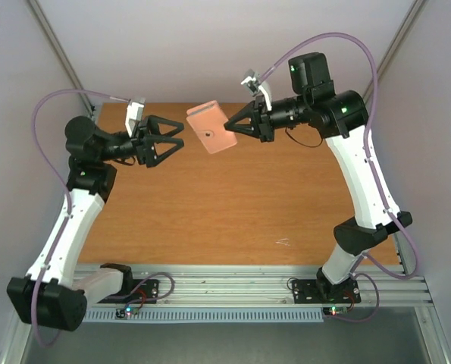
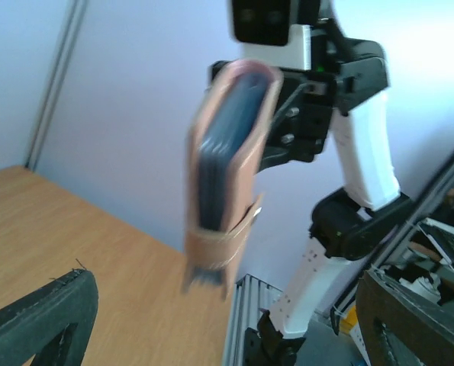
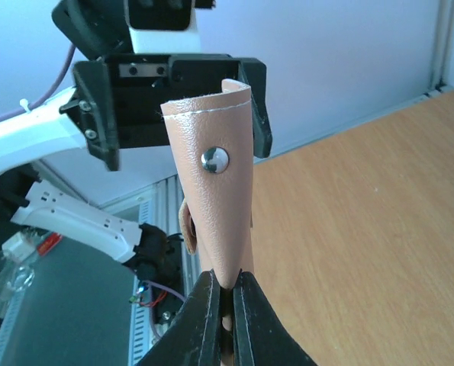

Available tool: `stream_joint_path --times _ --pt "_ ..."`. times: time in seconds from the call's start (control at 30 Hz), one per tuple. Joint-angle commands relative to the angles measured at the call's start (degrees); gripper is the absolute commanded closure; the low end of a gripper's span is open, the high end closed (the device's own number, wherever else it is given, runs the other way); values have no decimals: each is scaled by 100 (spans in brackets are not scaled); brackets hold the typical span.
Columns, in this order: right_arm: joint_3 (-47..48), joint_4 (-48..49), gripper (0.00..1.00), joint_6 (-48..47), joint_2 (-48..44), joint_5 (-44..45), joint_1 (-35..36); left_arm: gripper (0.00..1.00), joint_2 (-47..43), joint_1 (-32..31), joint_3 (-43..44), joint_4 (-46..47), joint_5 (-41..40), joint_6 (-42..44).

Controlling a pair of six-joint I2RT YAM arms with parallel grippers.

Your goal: Take the credit cards out of the card holder

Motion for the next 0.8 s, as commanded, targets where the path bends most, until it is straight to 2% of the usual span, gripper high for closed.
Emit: stream_joint_path --times 0.0,0.13,0.27,0.33,0.43,0.47,0.53,0.57,0.63,0.67,0.7,0.77 --pt "-88 -252 99 -371 -173 -92 372 7 -536 -336 105 186 -243 -4" --pt "-107 -272 99 -329 -302 23 716 9 -865 -637 67 -304 -431 255" --pt "-119 -317 99 -354 -342 227 1047 24 -1106 -952 -166 -613 -706 472" --pt "-116 -346 99 -392 -357 231 1172 44 -1205 -993 -232 -632 -788 553" --pt "-136 -354 99 -375 -394 243 1195 93 -1263 -999 -219 -549 -829 556" --pt "-142 -351 99 -379 -397 273 1195 99 -1283 -998 -219 -514 -827 546" --pt "-140 -355 99 -394 -397 341 1202 100 -1325 -1003 -273 -500 -881 464" --pt "-145 -331 88 -386 -401 403 1194 100 -1357 -999 -309 -518 -922 428" --pt "-173 -238 39 -287 -421 608 1195 100 -1426 -998 -388 -563 -946 449" --pt "-184 -173 20 -243 -419 645 1193 100 -1442 -1004 -407 -596 -914 515" --pt "-192 -81 10 -153 -402 654 1188 100 -1452 -1003 -417 -622 -864 628" --pt "-204 148 8 74 -317 431 1194 100 -1456 -1002 -412 -668 -804 763"
